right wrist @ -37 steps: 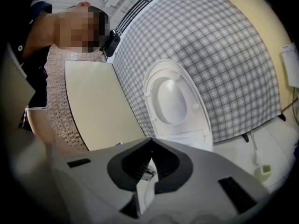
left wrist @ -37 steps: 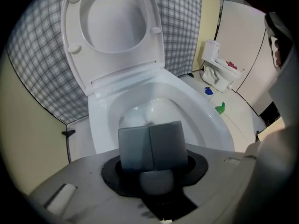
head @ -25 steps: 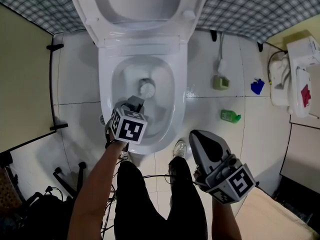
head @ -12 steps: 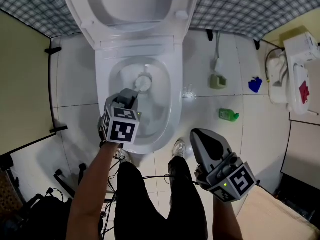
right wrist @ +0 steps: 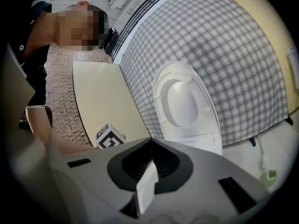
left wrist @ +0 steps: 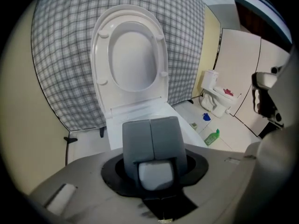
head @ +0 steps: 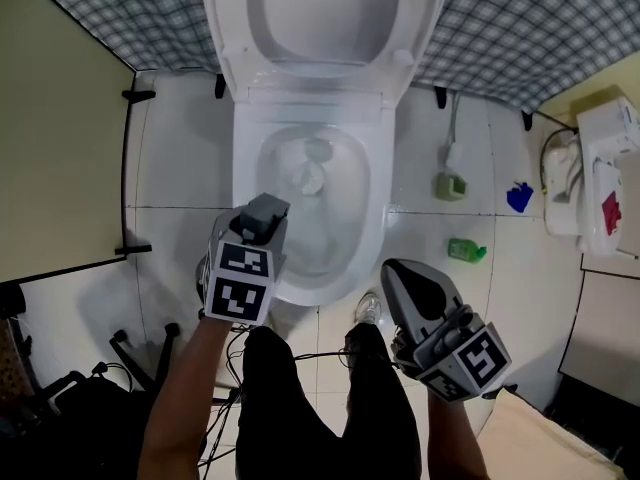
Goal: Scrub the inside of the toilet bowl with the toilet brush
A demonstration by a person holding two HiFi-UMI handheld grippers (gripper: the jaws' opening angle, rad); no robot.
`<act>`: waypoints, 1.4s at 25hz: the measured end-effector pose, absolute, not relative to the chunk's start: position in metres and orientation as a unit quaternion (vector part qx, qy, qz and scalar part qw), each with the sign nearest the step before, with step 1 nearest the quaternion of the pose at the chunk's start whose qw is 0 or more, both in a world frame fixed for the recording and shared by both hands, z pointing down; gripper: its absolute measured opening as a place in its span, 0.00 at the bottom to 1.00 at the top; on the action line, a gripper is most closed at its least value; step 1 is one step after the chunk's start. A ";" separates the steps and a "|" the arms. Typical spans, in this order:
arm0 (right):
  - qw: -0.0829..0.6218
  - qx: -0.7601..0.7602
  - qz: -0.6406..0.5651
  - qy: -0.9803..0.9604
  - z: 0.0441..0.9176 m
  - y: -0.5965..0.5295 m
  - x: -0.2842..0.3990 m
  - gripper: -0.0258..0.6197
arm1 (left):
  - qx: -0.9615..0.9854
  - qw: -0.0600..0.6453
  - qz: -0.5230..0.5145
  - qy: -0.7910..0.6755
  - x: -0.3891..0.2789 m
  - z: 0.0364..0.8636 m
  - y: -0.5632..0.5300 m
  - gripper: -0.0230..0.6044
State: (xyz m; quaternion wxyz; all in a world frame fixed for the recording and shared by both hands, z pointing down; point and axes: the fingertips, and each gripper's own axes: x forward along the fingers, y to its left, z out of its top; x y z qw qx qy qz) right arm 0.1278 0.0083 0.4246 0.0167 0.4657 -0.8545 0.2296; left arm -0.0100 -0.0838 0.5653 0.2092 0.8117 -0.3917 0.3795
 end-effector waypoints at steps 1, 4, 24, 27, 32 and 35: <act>0.017 0.463 0.226 -0.857 0.422 0.008 0.123 0.04 | 0.814 0.212 0.374 -0.392 -0.015 0.559 -0.080 0.31; 0.018 0.457 0.218 -0.862 0.413 0.009 0.109 0.04 | 0.822 0.214 0.353 -0.391 -0.032 0.539 -0.070 0.31; 0.025 0.374 0.184 -0.908 0.373 -0.010 -0.013 0.04 | 0.804 0.215 0.254 -0.492 -0.217 0.441 -0.042 0.31; 0.033 0.363 0.187 -0.912 0.380 -0.009 -0.025 0.04 | 0.786 0.226 0.271 -0.507 -0.241 0.463 -0.034 0.31; 0.042 0.350 0.191 -0.916 0.391 -0.015 -0.034 0.04 | 0.752 0.257 0.319 -0.516 -0.260 0.524 -0.021 0.31; 0.049 0.342 0.196 -0.918 0.398 -0.019 -0.036 0.04 | 0.733 0.277 0.350 -0.512 -0.262 0.562 -0.011 0.31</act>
